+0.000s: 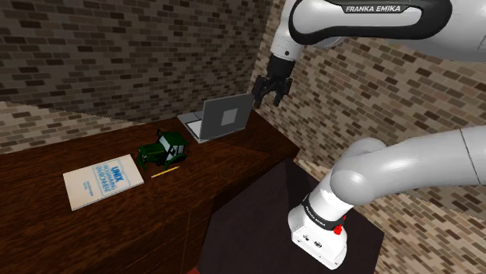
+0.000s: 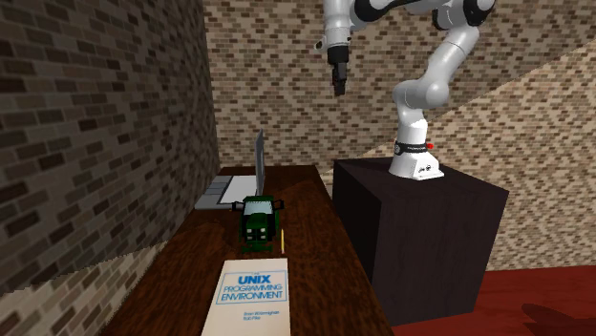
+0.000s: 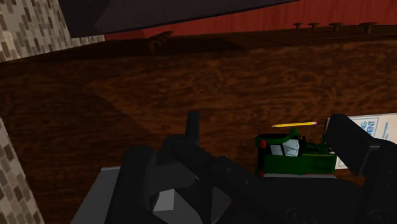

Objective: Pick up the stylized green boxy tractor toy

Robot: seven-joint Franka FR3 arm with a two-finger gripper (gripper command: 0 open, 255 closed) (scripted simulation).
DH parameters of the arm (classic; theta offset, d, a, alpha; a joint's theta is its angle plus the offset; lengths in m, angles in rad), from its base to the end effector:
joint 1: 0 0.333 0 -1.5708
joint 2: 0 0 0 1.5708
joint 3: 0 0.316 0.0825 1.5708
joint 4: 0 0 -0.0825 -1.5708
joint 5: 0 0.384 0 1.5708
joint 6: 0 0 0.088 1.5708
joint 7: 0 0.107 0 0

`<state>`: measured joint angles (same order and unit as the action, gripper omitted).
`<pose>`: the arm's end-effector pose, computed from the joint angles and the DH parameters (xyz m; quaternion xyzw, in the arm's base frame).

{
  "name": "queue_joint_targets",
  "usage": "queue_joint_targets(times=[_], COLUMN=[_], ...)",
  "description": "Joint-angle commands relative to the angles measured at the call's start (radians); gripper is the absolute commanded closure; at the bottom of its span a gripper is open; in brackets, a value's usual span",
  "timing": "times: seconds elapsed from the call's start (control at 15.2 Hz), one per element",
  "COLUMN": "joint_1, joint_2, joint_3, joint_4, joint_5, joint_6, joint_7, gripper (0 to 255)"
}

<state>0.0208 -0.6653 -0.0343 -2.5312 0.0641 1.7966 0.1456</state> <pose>0.3417 0.0000 0.4871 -0.9950 0.0836 0.0377 0.0390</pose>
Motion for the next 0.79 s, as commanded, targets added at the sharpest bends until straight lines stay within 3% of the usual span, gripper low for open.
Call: queue_joint_targets(times=[0.0, 0.73], joint_1=[0.013, 0.095], joint_2=[0.056, 0.431], joint_3=[0.005, 0.020], joint_4=[-0.016, 0.003], joint_5=[0.022, 0.168], joint_6=[0.083, 0.485], joint_7=[-0.001, -0.062], gripper=[0, 0])
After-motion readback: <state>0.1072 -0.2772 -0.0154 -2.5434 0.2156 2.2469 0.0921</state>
